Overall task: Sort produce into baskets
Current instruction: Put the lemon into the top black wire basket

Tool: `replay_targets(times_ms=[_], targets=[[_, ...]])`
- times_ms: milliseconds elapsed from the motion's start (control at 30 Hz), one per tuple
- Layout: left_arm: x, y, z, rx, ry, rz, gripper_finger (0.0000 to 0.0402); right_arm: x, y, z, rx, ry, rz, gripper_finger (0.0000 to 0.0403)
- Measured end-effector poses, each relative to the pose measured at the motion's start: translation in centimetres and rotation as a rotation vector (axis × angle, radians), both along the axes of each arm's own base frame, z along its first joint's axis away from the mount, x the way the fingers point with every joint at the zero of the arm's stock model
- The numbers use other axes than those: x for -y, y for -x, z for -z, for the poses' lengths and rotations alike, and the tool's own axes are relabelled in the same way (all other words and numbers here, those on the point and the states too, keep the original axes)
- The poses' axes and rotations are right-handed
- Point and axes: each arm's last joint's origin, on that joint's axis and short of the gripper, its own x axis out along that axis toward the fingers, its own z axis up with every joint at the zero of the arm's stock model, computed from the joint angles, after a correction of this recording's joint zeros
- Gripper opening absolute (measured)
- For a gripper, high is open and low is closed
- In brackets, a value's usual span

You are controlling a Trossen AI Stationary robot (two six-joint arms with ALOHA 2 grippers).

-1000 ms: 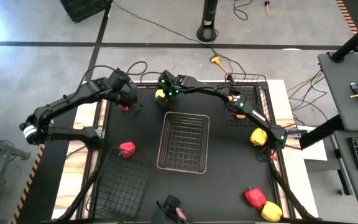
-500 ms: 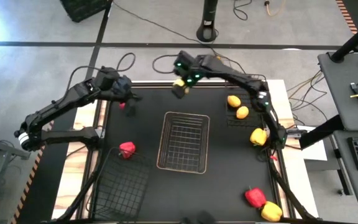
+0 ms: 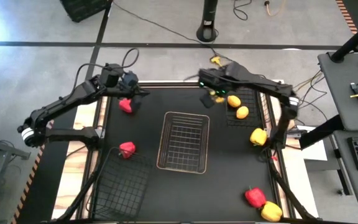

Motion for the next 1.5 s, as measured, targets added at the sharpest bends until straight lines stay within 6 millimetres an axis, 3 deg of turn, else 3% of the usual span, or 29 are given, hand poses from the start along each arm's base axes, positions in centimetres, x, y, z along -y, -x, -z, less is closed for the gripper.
replay_targets(times_ms=[200, 300, 400, 667, 900, 1133, 1500], targets=[[-0.2, -0.5, 0.5, -0.015, 0.003, 0.049, 0.0, 0.0, 6.1, 3.7, -0.077, -0.029, 0.34, 0.0329], [-0.3, -0.6, 0.6, -0.023, -0.001, 0.055, 0.0, 1.1, 8.9, 6.1, -0.083, -0.033, 0.561, 0.0329], [-0.3, -0.6, 0.7, -0.025, -0.002, 0.057, 0.0, 2.7, 10.6, 8.3, 0.028, -0.018, 0.778, 0.0329], [-0.2, -0.5, 0.6, -0.029, 0.005, 0.067, 0.0, 6.3, 11.1, 14.0, 0.336, 0.008, 1.169, 0.033], [0.1, -0.1, 0.8, -0.071, -0.013, 0.095, 0.0, 6.8, 13.3, 15.8, 0.371, 0.078, 1.532, 0.0336], [-0.2, 0.4, 0.8, -0.089, -0.056, 0.089, 0.0, 7.3, 14.0, 15.9, 0.411, 0.144, 1.645, 0.0359], [-0.8, 0.8, 0.7, -0.096, -0.085, 0.074, 0.0, 7.5, 14.8, 16.7, 0.378, 0.088, 1.635, 0.0383]])
